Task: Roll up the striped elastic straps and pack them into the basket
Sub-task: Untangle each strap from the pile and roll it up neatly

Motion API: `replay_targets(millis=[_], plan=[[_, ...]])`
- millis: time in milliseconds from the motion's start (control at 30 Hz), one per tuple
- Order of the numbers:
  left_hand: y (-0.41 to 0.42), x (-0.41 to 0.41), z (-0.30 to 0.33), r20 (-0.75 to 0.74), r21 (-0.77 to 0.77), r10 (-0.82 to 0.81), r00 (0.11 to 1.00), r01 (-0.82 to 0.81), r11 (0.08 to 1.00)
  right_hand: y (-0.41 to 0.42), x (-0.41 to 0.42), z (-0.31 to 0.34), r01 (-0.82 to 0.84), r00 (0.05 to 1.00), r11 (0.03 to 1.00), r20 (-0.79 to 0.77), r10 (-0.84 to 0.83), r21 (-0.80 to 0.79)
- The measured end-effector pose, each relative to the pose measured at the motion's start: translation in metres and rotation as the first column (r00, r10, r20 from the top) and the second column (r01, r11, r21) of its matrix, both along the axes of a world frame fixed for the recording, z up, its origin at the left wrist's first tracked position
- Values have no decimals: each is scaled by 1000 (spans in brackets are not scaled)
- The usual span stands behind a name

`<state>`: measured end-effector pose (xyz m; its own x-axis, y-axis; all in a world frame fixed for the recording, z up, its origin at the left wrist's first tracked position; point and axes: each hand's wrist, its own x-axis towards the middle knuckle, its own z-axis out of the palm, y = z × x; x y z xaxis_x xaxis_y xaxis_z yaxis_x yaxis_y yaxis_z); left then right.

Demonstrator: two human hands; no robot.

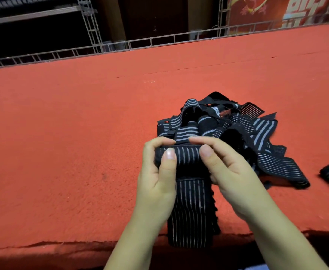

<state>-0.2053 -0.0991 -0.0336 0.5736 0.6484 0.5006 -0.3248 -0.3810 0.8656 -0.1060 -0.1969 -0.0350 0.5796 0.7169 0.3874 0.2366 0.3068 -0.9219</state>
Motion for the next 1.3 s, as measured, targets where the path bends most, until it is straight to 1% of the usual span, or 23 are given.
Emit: replay_targets(millis=[100, 200, 300, 367, 400, 433, 567, 767, 833, 933, 1000, 1067, 1200, 1300], plan=[[6, -4, 2, -10, -58, -99, 995, 99, 993, -3, 4, 1, -66, 997, 998, -51, 65, -15], [10, -5, 3, -26, -213, -230, 973, 220, 952, -5, 5, 1, -88, 988, 996, -129, 90, 20], [12, -7, 5, -2, -394, -356, 935, 327, 859, -7, 10, 1, -80, 970, 993, -221, 97, 85], [14, -11, 8, 16, -501, -453, 891, 400, 767, -9, 17, 0, -49, 973, 994, -221, 70, 97], [14, -13, 9, 27, -544, -473, 880, 410, 732, -10, 19, 0, -39, 973, 994, -224, 62, 104], [15, -15, 8, 27, -564, -474, 880, 405, 720, -11, 20, 0, -36, 970, 992, -233, 64, 123], [17, -15, 4, -55, -529, -448, 892, 355, 771, -10, 22, -2, -25, 966, 986, -251, 66, 163], [15, -10, 5, -30, -525, -404, 914, 330, 785, -10, 23, -3, -51, 973, 984, -214, 88, 172], [14, -9, 4, -46, -500, -389, 920, 316, 807, -10, 22, -3, -62, 970, 977, -217, 107, 205], [13, -9, 7, -66, -481, -377, 924, 302, 823, -9, 20, -3, -39, 975, 974, -205, 86, 223], [13, -11, 8, -103, -462, -368, 924, 283, 840, -8, 19, -4, -4, 982, 975, -182, 46, 224], [13, -13, 11, -123, -445, -397, 909, 307, 841, -7, 17, -7, 35, 989, 977, -148, -4, 210], [14, -15, 15, -103, -459, -455, 885, 364, 811, -6, 10, -6, 72, 997, 988, -20, -70, 137], [15, -16, 14, -83, -479, -460, 884, 369, 796, -7, 9, -4, 86, 994, 990, 52, -92, 110]])
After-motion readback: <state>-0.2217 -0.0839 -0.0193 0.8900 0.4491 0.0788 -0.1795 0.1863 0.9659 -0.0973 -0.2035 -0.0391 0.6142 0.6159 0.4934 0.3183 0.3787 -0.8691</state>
